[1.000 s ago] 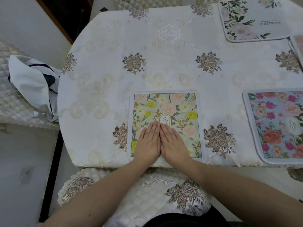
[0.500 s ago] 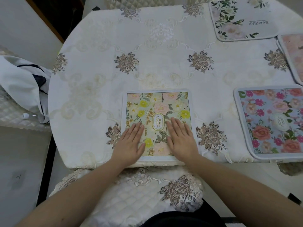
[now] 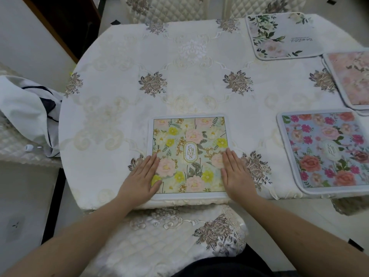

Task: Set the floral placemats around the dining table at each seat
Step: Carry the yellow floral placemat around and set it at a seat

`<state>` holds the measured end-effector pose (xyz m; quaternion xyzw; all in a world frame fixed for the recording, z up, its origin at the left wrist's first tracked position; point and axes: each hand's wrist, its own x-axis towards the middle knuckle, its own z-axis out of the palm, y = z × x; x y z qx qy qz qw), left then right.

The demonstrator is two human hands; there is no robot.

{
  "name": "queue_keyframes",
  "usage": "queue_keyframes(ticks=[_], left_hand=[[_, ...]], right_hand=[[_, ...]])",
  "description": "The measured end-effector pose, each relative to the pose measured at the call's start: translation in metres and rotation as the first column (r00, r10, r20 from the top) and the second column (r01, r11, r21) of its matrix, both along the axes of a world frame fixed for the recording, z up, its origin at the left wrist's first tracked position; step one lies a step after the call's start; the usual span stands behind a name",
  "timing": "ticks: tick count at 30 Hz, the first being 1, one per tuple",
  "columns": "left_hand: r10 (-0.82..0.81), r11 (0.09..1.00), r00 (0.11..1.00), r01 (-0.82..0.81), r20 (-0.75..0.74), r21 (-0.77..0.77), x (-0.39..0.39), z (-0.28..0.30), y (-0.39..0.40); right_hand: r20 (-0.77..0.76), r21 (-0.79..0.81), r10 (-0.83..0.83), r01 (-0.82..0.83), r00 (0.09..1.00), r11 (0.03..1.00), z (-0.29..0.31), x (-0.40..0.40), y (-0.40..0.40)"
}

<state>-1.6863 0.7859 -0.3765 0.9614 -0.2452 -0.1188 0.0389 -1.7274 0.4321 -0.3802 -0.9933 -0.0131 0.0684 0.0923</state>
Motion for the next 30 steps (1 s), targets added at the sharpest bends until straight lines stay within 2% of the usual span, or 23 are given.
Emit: queue_keyframes(ticks=[4, 9, 11, 15, 17, 21, 26, 30], left_hand=[[0.018, 1.0, 1.0, -0.018, 0.011, 0.013, 0.003, 0.003, 0.005], [0.103, 0.993, 0.991, -0.098, 0.086, -0.066, 0.005, 0.014, -0.021], [0.096, 0.992, 0.99, -0.087, 0.105, -0.093, 0.009, 0.019, -0.041], [0.044, 0.991, 0.996, -0.034, 0.075, -0.126, 0.017, 0.013, -0.088], [0.066, 0.992, 0.996, -0.06, 0.052, -0.114, 0.021, 0.005, -0.103], [0.078, 0.994, 0.996, -0.076, 0.033, -0.075, 0.025, -0.006, -0.108], [-0.048, 0.996, 0.998, 0.052, 0.045, -0.071, 0.038, -0.004, -0.101], [-0.046, 0.997, 0.999, 0.048, 0.029, -0.06, 0.059, -0.003, -0.104]], right_hand=[[-0.033, -0.018, -0.046, 0.046, 0.998, 0.999, -0.001, -0.005, -0.012], [0.056, 0.013, -0.115, 0.115, 0.992, 0.993, 0.008, -0.003, -0.013], [0.046, 0.033, -0.032, 0.031, 0.998, 0.999, 0.015, 0.007, 0.001], [0.026, 0.089, 0.327, -0.328, 0.945, 0.94, 0.011, 0.025, 0.042], [0.013, 0.071, 0.387, -0.386, 0.922, 0.92, 0.003, 0.03, 0.054], [-0.005, 0.027, 0.34, -0.34, 0.94, 0.94, -0.001, 0.037, 0.062], [0.004, 0.035, 0.294, -0.293, 0.956, 0.955, 0.001, 0.051, 0.069], [0.03, 0.037, 0.247, -0.248, 0.968, 0.968, 0.002, 0.066, 0.073]])
